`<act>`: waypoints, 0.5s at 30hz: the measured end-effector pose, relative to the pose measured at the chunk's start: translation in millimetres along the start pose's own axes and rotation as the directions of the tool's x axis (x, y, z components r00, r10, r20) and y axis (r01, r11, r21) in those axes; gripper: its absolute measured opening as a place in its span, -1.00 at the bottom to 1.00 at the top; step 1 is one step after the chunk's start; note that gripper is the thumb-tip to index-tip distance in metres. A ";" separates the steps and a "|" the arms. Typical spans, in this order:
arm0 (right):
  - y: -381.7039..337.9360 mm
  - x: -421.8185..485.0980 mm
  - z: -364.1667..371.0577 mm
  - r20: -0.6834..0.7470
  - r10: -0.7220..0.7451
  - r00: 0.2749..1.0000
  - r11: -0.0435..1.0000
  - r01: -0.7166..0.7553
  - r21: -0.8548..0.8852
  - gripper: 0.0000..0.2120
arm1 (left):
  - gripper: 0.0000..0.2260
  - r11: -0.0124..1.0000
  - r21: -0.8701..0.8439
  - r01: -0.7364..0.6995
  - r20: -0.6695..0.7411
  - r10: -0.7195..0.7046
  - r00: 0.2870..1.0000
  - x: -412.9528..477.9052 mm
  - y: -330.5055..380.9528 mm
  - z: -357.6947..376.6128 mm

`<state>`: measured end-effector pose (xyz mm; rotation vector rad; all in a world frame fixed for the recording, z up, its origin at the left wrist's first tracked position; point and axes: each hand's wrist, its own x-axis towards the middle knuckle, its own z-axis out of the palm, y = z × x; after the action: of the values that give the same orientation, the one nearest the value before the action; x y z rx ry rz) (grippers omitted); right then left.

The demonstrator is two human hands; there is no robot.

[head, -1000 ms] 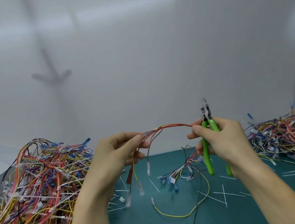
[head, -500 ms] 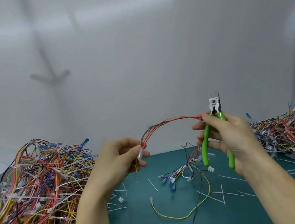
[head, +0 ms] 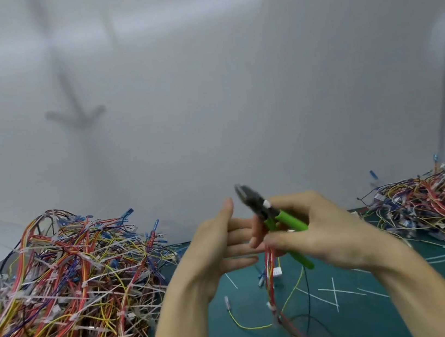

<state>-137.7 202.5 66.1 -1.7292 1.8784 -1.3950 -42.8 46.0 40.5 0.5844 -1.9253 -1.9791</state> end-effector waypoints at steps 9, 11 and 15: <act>11.8 3.7 12.5 0.170 0.100 0.980 0.966 -0.054 -0.254 -0.74 | -0.80 0.938 -0.346 0.028 -0.063 -0.053 0.997 5.6 0.3 -6.7; 12.4 2.9 9.5 0.172 0.129 0.977 0.972 -0.089 -0.219 -0.76 | -0.81 0.973 -0.230 0.001 -0.116 -0.028 0.993 5.5 -0.7 -9.6; 17.9 9.4 13.7 -0.208 0.117 0.971 0.992 -0.125 -0.026 -0.84 | -0.84 0.994 -0.097 -0.053 -0.135 0.039 0.990 4.0 -0.2 -15.0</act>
<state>-142.1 185.1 49.5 -1.5069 2.0926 -1.5518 -38.8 31.0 39.9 0.6225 -1.7339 -1.9435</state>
